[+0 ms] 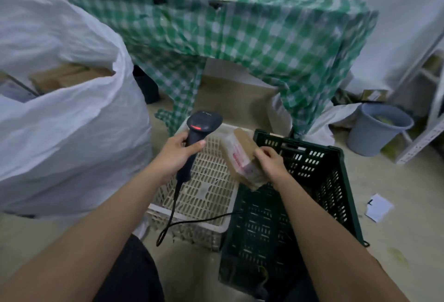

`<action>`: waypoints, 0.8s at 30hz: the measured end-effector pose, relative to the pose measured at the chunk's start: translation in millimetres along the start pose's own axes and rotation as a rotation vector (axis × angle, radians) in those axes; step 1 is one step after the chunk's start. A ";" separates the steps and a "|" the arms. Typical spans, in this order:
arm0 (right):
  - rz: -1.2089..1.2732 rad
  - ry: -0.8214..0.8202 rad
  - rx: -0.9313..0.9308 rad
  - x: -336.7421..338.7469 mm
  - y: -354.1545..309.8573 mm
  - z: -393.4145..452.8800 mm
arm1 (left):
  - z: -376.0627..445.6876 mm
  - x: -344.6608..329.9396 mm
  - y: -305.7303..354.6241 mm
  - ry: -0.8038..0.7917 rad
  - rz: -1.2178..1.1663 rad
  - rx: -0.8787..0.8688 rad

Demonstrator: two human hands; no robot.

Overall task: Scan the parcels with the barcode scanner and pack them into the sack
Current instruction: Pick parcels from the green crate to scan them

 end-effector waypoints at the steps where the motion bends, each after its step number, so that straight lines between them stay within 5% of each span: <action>1: 0.113 -0.022 -0.064 -7.6 3.5 1.9 | 0.5 1.4 -7.3 -0.002 0.001 0.007; 4: 0.259 -0.084 -0.240 -20.5 21.7 10.4 | 9.4 4.1 -29.8 0.000 -0.013 0.042; 8: 0.128 -0.018 -0.237 -22.5 43.3 25.3 | 29.1 4.5 -53.2 -0.018 -0.008 0.091; 15: -0.277 0.193 0.379 -17.5 33.8 29.2 | 46.4 -12.5 -66.6 -0.064 -0.005 0.087; 18: -0.483 0.103 0.450 -14.5 24.0 21.3 | 45.2 -19.0 -64.2 -0.064 -0.021 0.078; 24: -0.649 -0.140 0.259 -32.9 34.3 9.2 | 37.4 -18.6 -62.4 -0.061 -0.026 0.055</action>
Point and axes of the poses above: each hand's wrist, its own z-axis towards the middle knuckle, its own x-axis out of the back of the hand, y = z × x, the point moved 3 cm from there along z, towards the middle knuckle, and after that the axes turned 2 degrees about -z, right-handed, at the moved point
